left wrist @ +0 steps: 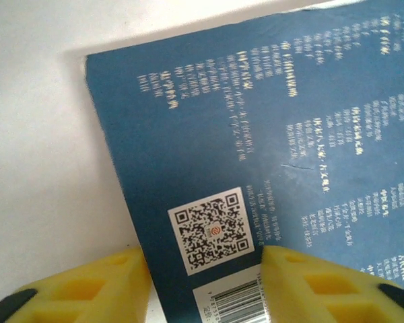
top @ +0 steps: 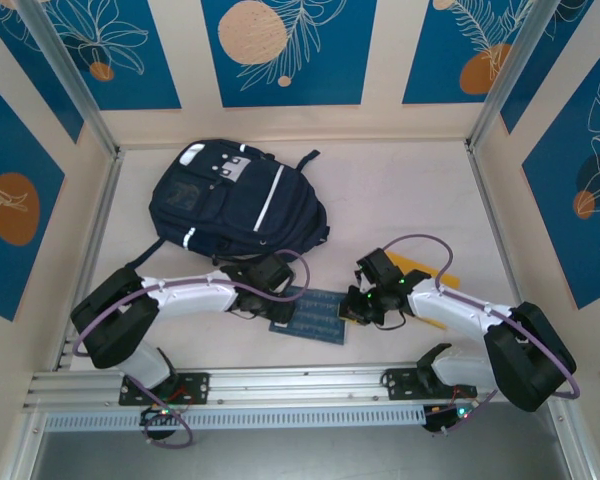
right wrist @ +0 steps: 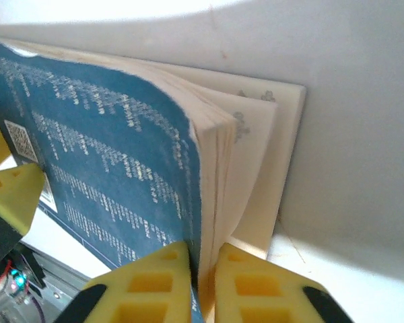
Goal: Pack the student bag
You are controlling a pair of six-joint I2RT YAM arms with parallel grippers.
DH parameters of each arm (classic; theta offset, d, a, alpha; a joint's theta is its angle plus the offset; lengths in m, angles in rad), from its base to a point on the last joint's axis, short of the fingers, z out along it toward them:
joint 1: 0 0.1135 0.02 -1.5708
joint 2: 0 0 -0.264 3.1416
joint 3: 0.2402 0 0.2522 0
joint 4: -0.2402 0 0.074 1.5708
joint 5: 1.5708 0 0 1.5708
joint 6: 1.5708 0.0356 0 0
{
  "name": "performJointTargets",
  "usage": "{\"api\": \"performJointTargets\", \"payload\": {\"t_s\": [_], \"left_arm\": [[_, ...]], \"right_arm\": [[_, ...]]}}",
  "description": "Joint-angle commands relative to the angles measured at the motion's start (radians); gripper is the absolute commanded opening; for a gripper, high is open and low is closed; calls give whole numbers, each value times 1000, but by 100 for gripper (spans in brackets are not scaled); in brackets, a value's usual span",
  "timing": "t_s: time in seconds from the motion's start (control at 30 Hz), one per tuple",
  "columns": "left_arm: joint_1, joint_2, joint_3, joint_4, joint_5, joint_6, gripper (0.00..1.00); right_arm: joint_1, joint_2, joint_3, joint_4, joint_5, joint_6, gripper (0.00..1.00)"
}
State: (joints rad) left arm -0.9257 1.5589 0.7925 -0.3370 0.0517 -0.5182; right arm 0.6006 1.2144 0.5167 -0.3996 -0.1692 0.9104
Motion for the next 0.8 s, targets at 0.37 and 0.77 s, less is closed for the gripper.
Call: {"api": "performJointTargets", "payload": {"t_s": [0.37,0.77], "left_arm": [[-205,-187,94,-218,-298,189,80],[-513,-72,-24,153,-811,523,90]], "right_arm": [[-99,-4,-14,112,-224,60,0],[-166,-23,-63,227,-421,146,0]]}}
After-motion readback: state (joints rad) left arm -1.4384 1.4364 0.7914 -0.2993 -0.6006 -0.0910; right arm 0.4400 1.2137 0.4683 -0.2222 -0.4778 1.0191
